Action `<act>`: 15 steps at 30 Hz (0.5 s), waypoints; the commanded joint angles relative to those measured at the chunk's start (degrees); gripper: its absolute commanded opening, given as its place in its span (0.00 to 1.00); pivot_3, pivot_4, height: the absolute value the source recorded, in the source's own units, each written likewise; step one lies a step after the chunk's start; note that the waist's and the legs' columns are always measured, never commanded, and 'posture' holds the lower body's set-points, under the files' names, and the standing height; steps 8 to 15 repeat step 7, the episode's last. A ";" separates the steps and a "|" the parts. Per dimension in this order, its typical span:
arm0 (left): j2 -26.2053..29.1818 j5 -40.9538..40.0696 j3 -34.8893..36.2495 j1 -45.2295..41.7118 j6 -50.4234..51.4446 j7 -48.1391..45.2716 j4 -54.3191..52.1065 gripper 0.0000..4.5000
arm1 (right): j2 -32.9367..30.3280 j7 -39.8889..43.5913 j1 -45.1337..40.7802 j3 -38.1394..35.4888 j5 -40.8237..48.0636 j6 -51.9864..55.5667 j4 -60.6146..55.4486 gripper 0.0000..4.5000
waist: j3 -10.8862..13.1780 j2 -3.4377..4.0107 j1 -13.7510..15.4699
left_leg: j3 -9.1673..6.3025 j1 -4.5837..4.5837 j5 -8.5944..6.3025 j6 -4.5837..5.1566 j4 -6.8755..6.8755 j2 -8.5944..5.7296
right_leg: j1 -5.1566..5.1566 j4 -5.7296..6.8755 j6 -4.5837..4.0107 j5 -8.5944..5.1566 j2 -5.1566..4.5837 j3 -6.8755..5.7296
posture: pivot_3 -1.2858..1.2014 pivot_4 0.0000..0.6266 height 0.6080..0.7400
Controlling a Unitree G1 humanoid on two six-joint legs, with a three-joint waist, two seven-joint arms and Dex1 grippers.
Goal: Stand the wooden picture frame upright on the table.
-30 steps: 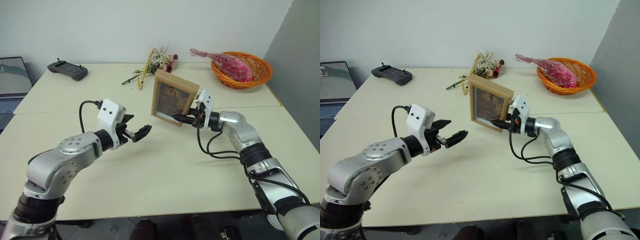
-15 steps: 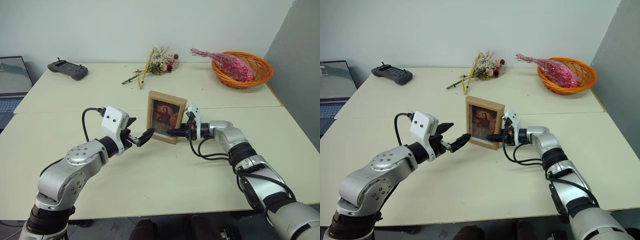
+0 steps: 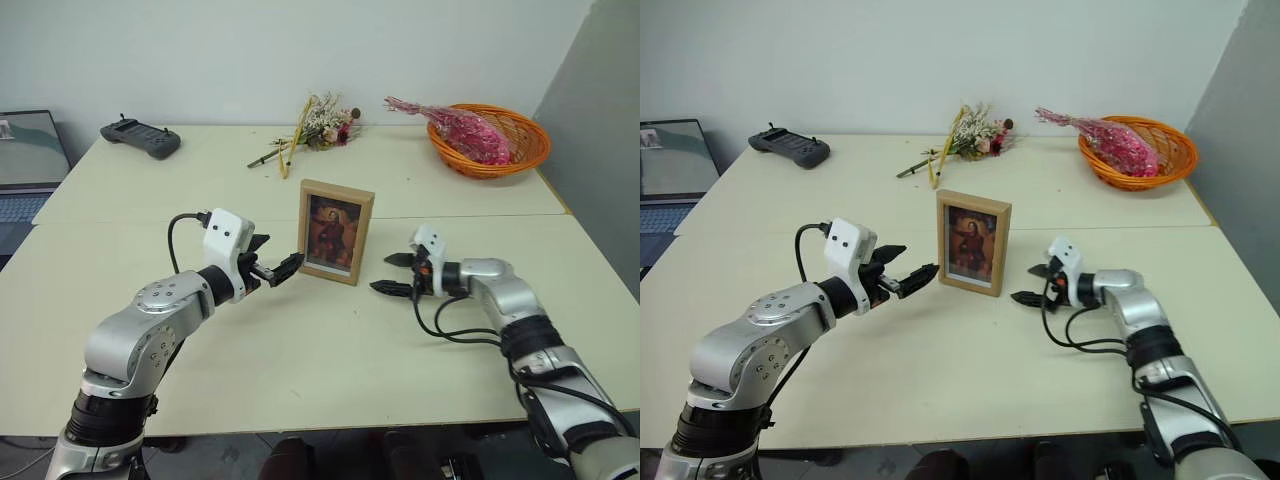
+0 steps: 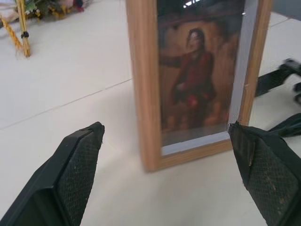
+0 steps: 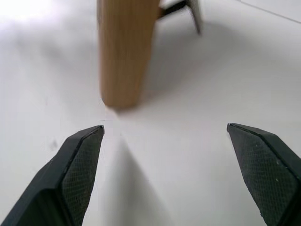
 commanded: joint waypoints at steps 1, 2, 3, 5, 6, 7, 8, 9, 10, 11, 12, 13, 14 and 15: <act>5.15 0.32 3.36 -2.89 -0.71 -7.03 4.59 1.00 | -6.03 -3.09 5.80 -6.25 7.33 15.01 -28.17 0.99 | 0.03 0.06 0.16 | -0.08 -0.09 0.00 0.00 -0.03 0.04 | -0.06 0.02 0.00 -0.01 0.01 -0.12 | 0.52 0.24 1.00; 6.05 0.27 3.51 -3.58 -0.84 -8.64 5.93 1.00 | -6.66 -4.05 6.38 -7.51 9.92 19.00 -33.65 0.99 | 0.06 0.10 0.06 | -0.11 -0.12 0.00 0.00 -0.03 0.07 | -0.09 0.02 -0.01 -0.01 0.06 -0.11 | 0.52 0.24 1.00; 7.17 0.53 3.25 -4.18 -1.23 -10.44 7.04 1.00 | -6.81 -5.79 6.66 -8.88 12.27 22.97 -38.43 0.99 | 0.07 0.12 -0.03 | -0.13 -0.08 0.00 0.00 -0.06 0.06 | -0.10 0.02 -0.01 -0.01 0.07 -0.08 | 0.52 0.24 1.00; 8.74 0.93 2.76 -5.21 -1.52 -13.29 8.72 1.00 | -6.61 -9.27 6.57 -10.85 15.56 29.47 -44.94 0.99 | 0.06 0.11 -0.28 | -0.20 -0.07 0.00 0.01 -0.06 0.04 | -0.09 0.01 -0.01 -0.01 0.08 -0.08 | 0.52 0.24 1.00; 9.33 1.26 2.40 -5.54 -1.77 -14.72 9.19 1.00 | -6.31 -11.00 6.61 -11.41 16.46 31.76 -47.03 0.99 | 0.06 0.10 -0.29 | -0.26 0.00 -0.01 0.01 -0.06 0.02 | 0.00 -0.01 -0.01 -0.01 0.08 -0.11 | 0.52 0.24 1.00; 9.61 1.58 2.19 -5.75 -2.04 -15.74 9.45 1.00 | -6.10 -12.38 6.72 -11.73 17.06 33.32 -48.39 0.99 | 0.06 0.10 -0.29 | -0.29 0.02 -0.01 0.01 -0.07 0.01 | 0.04 -0.01 0.00 -0.02 0.09 -0.12 | 0.52 0.24 1.00; 9.61 1.58 2.19 -5.75 -2.04 -15.74 9.45 1.00 | -6.10 -12.38 6.72 -11.73 17.06 33.32 -48.39 0.99 | 0.06 0.10 -0.29 | -0.29 0.02 -0.01 0.01 -0.07 0.01 | 0.04 -0.01 0.00 -0.02 0.09 -0.12 | 0.52 0.24 1.00; 9.61 1.58 2.19 -5.75 -2.04 -15.74 9.45 1.00 | -6.10 -12.38 6.72 -11.73 17.06 33.32 -48.39 0.99 | 0.06 0.10 -0.29 | -0.29 0.02 -0.01 0.01 -0.07 0.01 | 0.04 -0.01 0.00 -0.02 0.09 -0.12 | 0.52 0.24 1.00; 9.61 1.58 2.19 -5.75 -2.04 -15.74 9.45 1.00 | -6.10 -12.38 6.72 -11.73 17.06 33.32 -48.39 0.99 | 0.06 0.10 -0.29 | -0.29 0.02 -0.01 0.01 -0.07 0.01 | 0.04 -0.01 0.00 -0.02 0.09 -0.12 | 0.52 0.24 1.00; 9.61 1.58 2.19 -5.75 -2.04 -15.74 9.45 1.00 | -6.10 -12.38 6.72 -11.73 17.06 33.32 -48.39 0.99 | 0.06 0.10 -0.29 | -0.29 0.02 -0.01 0.01 -0.07 0.01 | 0.04 -0.01 0.00 -0.02 0.09 -0.12 | 0.52 0.24 1.00; 9.61 1.58 2.19 -5.75 -2.04 -15.74 9.45 1.00 | -6.10 -12.38 6.72 -11.73 17.06 33.32 -48.39 0.99 | 0.06 0.10 -0.29 | -0.29 0.02 -0.01 0.01 -0.07 0.01 | 0.04 -0.01 0.00 -0.02 0.09 -0.12 | 0.52 0.24 1.00; 9.61 1.58 2.19 -5.75 -2.04 -15.74 9.45 1.00 | -6.10 -12.38 6.72 -11.73 17.06 33.32 -48.39 0.99 | 0.06 0.10 -0.29 | -0.29 0.02 -0.01 0.01 -0.07 0.01 | 0.04 -0.01 0.00 -0.02 0.09 -0.12 | 0.52 0.24 1.00; 9.61 1.58 2.19 -5.75 -2.04 -15.74 9.45 1.00 | -6.10 -12.38 6.72 -11.73 17.06 33.32 -48.39 0.99 | 0.06 0.10 -0.29 | -0.29 0.02 -0.01 0.01 -0.07 0.01 | 0.04 -0.01 0.00 -0.02 0.09 -0.12 | 0.52 0.24 1.00; 9.61 1.58 2.19 -5.75 -2.04 -15.74 9.45 1.00 | -6.10 -12.38 6.72 -11.73 17.06 33.32 -48.39 0.99 | 0.06 0.10 -0.29 | -0.29 0.02 -0.01 0.01 -0.07 0.01 | 0.04 -0.01 0.00 -0.02 0.09 -0.12 | 0.52 0.24 1.00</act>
